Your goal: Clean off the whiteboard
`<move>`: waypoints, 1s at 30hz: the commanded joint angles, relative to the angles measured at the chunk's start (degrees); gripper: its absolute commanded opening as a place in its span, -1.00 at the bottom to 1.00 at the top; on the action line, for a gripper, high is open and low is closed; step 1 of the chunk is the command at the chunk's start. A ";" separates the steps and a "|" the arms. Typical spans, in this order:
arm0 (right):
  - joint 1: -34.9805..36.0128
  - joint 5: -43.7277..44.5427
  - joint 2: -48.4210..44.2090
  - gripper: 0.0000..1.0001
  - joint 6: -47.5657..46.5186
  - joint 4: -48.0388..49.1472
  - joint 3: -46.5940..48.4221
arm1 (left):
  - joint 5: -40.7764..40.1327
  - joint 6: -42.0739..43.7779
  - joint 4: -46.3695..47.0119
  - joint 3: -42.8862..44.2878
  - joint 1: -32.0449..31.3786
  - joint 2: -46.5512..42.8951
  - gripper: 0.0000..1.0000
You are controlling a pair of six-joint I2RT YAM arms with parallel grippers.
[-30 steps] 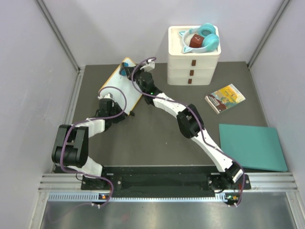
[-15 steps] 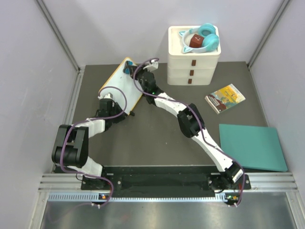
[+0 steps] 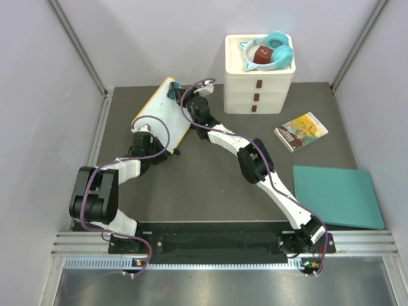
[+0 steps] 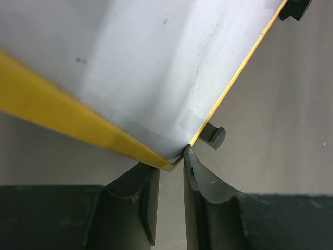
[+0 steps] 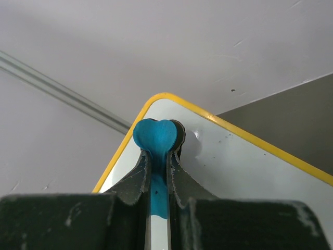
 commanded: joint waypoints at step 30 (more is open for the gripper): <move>3.14 -0.32 -7.17 -1.00 -2.16 8.26 -13.18 | -4.17 4.75 -12.14 -3.15 -1.24 1.31 -1.00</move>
